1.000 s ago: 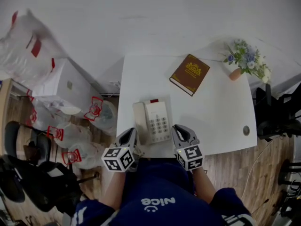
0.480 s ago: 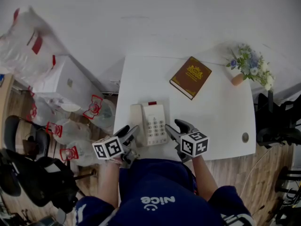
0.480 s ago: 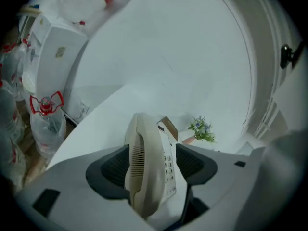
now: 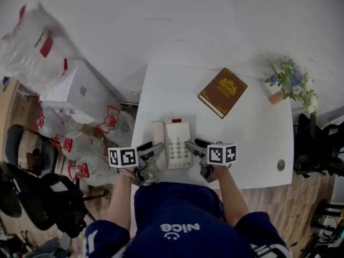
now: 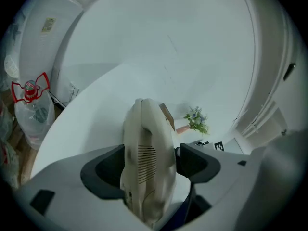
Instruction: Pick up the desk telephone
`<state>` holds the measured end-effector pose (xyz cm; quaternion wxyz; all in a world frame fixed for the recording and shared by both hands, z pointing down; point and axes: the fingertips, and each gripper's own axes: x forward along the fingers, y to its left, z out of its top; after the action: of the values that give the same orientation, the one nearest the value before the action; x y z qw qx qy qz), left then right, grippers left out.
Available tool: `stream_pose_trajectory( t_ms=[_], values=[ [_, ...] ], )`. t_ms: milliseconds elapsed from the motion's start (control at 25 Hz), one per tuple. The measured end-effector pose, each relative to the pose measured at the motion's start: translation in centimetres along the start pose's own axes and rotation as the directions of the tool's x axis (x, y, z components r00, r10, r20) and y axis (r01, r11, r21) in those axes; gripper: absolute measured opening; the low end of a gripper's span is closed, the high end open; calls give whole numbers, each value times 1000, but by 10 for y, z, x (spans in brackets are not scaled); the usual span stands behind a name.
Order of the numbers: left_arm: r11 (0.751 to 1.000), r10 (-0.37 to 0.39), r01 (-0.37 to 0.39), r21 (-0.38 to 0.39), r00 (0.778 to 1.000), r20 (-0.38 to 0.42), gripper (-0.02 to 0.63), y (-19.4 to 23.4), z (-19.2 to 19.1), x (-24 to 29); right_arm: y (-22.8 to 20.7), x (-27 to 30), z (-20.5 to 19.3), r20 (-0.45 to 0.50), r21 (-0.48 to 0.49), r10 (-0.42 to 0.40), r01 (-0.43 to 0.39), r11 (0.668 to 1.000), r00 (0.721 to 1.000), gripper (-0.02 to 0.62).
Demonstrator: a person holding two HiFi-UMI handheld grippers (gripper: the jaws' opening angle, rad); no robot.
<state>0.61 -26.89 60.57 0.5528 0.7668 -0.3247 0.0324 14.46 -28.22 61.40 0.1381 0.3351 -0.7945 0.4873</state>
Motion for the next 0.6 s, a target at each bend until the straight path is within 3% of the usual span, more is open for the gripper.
stream_pose_trajectory(
  t_ms=[600],
  values=[
    [997, -64, 62, -54, 998, -29, 370, 9, 3, 13, 0, 24, -2, -77, 89, 87, -80, 993, 993, 247]
  ],
)
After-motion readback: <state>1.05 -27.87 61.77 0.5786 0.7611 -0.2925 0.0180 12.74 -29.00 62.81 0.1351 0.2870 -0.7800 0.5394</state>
